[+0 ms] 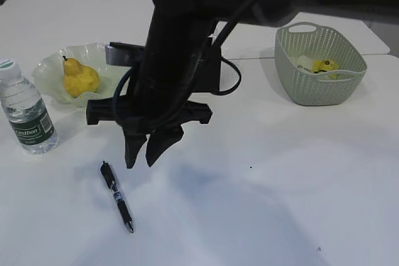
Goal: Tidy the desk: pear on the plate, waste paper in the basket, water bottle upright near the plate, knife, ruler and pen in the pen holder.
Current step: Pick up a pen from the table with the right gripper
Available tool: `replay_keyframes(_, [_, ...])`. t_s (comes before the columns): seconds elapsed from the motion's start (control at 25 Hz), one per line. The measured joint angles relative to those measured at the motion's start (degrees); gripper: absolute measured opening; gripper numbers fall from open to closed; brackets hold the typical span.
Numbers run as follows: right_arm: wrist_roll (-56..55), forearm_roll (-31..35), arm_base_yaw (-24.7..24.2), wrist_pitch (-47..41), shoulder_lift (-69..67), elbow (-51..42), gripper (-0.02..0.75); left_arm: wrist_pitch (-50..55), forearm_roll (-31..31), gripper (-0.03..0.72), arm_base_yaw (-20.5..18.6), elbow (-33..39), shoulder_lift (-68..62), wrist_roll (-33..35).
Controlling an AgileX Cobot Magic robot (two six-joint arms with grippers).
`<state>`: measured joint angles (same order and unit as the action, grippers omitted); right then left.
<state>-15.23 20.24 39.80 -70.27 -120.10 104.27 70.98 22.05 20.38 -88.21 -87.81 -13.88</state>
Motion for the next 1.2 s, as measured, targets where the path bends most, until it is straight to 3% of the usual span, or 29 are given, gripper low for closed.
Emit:
replay_keyframes(0.2, [-0.13, 0.00, 0.71, 0.00, -3.36, 3.08, 0.249, 0.10, 0.80, 0.142, -2.20, 0.00, 3.41, -0.71])
replay_keyframes(0.48, [-0.26, -2.64, 1.59, 0.00, -10.16, 16.45, 0.249, 0.35, -0.43, 0.143, -6.78, 0.00, 4.54, -0.93])
replay_keyframes(0.72, [-0.29, -5.71, 3.05, -0.04, -15.57, 24.73, 0.249, 0.35, -0.95, 0.142, -7.24, 0.00, 4.54, -0.93])
replay_keyframes(1.04, [1.85, -14.61, 3.16, -0.46, -19.06, 25.73, 0.249, 0.35, -0.95, 0.142, -7.24, 0.00, 4.54, -0.93])
replay_keyframes(1.2, [2.08, -14.94, 3.16, -0.46, -19.82, 25.86, 0.249, 0.35, -0.95, 0.142, -7.24, 0.00, 4.54, -0.93])
